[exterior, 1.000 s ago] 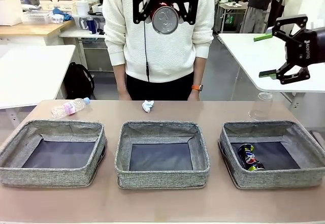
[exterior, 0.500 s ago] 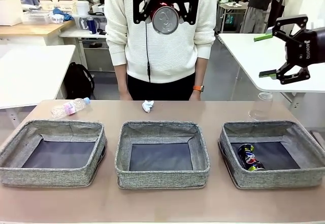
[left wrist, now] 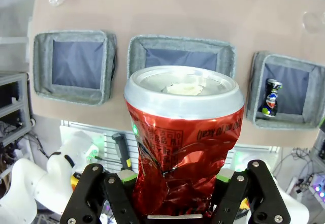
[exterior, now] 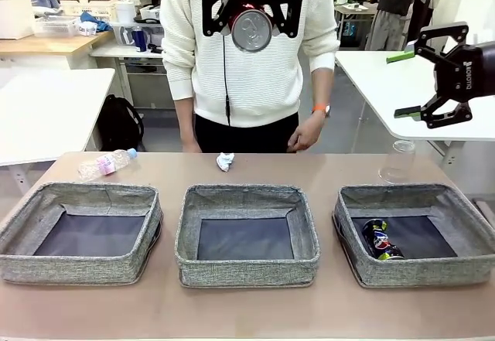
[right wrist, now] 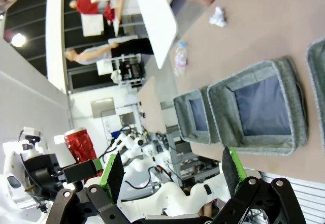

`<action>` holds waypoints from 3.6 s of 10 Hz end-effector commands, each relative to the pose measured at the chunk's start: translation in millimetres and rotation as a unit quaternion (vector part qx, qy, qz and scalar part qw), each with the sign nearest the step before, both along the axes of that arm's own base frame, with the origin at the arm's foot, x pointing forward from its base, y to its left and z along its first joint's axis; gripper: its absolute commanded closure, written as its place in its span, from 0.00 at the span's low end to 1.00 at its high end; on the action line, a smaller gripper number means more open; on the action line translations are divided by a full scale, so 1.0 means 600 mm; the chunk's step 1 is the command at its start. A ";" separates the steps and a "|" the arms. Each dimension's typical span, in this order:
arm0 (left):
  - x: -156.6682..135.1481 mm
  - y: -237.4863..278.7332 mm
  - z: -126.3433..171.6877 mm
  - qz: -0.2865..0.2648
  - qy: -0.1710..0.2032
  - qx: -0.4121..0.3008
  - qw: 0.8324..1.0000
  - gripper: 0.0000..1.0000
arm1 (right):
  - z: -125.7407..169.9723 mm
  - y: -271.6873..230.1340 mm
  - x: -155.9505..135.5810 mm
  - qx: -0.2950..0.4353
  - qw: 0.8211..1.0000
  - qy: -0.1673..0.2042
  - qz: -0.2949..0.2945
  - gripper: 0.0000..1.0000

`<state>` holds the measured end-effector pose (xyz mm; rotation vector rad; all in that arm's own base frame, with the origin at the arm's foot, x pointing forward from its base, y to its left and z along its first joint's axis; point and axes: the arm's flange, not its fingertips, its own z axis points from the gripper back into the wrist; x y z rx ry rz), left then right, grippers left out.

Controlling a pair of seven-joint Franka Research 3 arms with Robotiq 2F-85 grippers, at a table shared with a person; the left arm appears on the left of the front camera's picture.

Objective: Sort the waste into the appropriate baskets.
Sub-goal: Place the picked waste into the Fabric basket indicated by the person.

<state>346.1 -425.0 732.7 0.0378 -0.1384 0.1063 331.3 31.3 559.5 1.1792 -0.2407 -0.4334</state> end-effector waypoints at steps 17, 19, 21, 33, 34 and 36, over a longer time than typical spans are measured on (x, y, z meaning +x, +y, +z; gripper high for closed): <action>-0.090 -0.119 -0.255 -0.037 -0.039 -0.180 0.982 1.00 | 0.023 -0.326 -0.155 -0.148 0.989 0.020 -0.005 0.00; -0.063 -0.208 -0.307 -0.072 -0.017 -0.235 0.969 1.00 | 0.024 -0.375 -0.219 -0.148 0.989 -0.009 -0.009 0.00; -0.031 -0.302 -0.328 -0.127 -0.019 -0.225 0.966 1.00 | 0.022 -0.372 -0.213 -0.144 0.989 0.021 -0.030 0.00; 0.013 -0.436 -0.396 -0.130 -0.028 -0.173 0.976 0.00 | 0.022 -0.372 -0.213 -0.144 0.989 0.021 -0.030 0.00; 0.014 -0.436 -0.396 -0.130 -0.027 -0.173 0.976 0.00 | 0.022 -0.372 -0.213 -0.144 0.989 0.021 -0.030 0.00; 0.014 -0.436 -0.396 -0.126 -0.028 -0.176 0.976 0.08 | 0.022 -0.372 -0.213 -0.144 0.989 0.021 -0.030 0.00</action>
